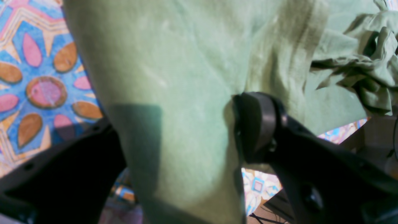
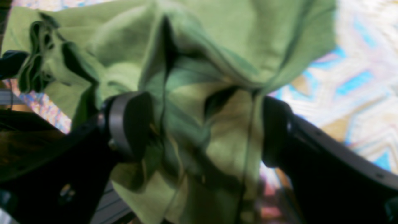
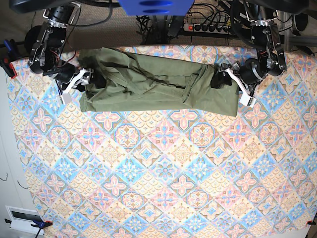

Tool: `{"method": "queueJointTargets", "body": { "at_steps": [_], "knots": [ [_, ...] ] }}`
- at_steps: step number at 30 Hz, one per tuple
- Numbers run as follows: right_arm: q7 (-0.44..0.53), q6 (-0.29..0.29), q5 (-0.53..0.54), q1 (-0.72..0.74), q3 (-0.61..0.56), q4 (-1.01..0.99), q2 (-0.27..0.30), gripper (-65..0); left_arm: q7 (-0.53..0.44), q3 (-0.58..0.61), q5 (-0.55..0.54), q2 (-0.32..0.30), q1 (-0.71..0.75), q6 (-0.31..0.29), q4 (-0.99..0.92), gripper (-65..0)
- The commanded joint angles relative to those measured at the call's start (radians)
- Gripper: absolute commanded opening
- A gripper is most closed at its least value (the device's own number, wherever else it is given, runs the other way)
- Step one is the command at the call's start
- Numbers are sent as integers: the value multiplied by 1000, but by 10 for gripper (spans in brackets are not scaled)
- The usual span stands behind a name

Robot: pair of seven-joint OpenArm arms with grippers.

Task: Layout the t-shirt on the table in an organized manner, then fold the t-shirt properly
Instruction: 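Hold both strip ends and pull the strip away from the cloth edge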

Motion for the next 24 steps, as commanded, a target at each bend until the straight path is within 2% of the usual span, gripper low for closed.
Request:
{"method": "queueJointTargets", "body": {
  "at_steps": [1, 13, 19, 24],
  "knots": [
    [6, 3, 16, 8, 2, 13, 3, -141, 51, 5, 26, -4, 6, 5, 1, -222],
    [6, 3, 16, 8, -5, -75, -24, -143, 48, 5, 31, -4, 4, 5, -1, -222],
    [6, 3, 16, 8, -41, -78, -44, -196, 48, 5, 30, -4, 4, 5, -1, -222],
    [7, 3, 14, 8, -67, -78, -61, -211, 53, 5, 28, -4, -13, 5, -4, -222]
  ]
}}
